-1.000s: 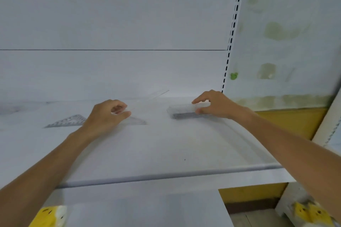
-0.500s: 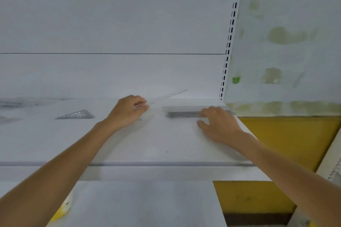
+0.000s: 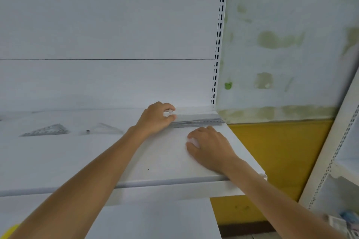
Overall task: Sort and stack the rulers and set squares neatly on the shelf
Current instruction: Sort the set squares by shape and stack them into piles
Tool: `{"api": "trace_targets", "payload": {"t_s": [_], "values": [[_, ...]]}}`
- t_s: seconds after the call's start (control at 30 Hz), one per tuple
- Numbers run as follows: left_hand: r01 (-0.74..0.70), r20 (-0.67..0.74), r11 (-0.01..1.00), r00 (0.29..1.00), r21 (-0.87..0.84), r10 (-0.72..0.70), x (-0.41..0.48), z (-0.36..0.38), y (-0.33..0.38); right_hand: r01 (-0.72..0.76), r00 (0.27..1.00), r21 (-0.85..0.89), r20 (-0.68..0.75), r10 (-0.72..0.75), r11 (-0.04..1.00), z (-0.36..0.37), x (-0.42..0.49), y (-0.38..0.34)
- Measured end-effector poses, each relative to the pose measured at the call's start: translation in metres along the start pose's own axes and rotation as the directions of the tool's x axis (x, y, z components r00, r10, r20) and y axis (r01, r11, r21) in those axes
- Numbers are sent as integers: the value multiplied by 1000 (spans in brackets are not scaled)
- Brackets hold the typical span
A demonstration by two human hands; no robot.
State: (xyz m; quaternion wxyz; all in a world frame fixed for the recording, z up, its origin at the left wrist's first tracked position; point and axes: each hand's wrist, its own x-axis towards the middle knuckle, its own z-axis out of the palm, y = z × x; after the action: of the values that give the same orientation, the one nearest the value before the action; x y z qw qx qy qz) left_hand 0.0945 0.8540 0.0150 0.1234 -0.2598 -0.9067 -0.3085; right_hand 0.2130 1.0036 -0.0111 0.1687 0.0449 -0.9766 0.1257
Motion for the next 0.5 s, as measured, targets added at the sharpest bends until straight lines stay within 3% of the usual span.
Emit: {"api": "trace_targets", "payload": {"t_s": [0.2,0.5], "values": [[4,62,996,998,88,-9,3,12,-6,-4,1000,2,7,4,1000,1,2,1],[-27,23,968,999,248,22,8,15,-5,-12,1000,20,6,12,1000,1,3,4]]}}
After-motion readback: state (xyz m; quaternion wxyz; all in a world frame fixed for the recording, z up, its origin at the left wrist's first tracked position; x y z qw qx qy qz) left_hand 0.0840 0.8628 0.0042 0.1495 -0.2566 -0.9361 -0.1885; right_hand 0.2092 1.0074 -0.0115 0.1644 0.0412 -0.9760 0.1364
